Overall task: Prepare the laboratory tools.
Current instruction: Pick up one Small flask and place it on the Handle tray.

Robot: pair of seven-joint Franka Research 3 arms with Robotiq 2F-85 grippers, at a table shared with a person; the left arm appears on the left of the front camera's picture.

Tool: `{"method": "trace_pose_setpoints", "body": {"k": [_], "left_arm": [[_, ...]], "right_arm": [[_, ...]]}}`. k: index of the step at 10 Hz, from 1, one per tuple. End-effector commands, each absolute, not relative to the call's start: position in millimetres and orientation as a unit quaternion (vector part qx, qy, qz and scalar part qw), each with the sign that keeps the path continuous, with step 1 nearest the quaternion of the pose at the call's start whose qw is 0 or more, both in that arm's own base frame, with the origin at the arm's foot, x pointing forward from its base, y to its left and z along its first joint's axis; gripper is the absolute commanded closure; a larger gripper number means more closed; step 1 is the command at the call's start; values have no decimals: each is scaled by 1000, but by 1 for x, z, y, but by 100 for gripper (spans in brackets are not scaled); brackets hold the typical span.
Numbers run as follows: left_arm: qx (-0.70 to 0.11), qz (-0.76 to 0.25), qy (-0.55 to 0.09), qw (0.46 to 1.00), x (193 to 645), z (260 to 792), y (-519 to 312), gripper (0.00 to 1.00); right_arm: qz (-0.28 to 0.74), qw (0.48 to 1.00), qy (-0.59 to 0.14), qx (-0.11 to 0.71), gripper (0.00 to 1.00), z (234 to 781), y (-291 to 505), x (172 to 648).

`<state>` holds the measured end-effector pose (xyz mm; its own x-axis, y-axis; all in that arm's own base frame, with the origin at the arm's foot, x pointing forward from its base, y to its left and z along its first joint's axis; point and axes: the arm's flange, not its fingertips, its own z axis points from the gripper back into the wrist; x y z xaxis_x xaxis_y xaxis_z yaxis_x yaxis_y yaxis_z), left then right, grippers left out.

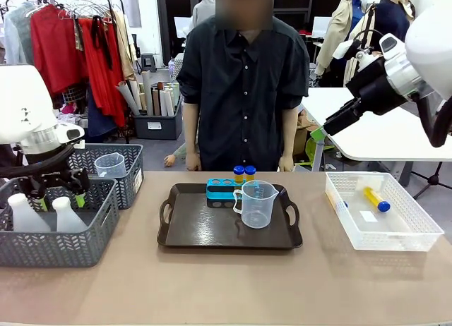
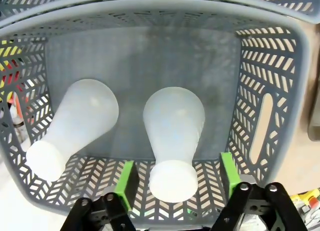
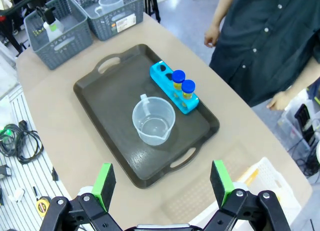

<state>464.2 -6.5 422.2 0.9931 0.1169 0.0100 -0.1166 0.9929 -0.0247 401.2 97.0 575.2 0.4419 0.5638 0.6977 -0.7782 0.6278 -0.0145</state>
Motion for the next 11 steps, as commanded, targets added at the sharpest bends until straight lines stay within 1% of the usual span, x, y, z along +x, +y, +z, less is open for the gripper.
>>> {"method": "trace_pose_setpoints", "body": {"k": [1,3,4,7,9,11], "left_arm": [[2,55,-11,998,461,421,-5,58],[3,53,-10,999,460,422,-6,96],[4,54,-10,998,461,421,-6,100],[7,48,-16,999,461,428,-5,100],[13,25,-41,999,462,458,-1,100],[11,3,-42,999,464,503,7,100]], "right_arm": [[400,833,-344,166,0,577,97,401],[400,833,-344,166,0,577,97,401],[400,833,-344,166,0,577,97,401],[400,833,-344,166,0,577,97,401],[400,833,-344,166,0,577,97,401],[400,833,-344,166,0,577,97,401]]}}
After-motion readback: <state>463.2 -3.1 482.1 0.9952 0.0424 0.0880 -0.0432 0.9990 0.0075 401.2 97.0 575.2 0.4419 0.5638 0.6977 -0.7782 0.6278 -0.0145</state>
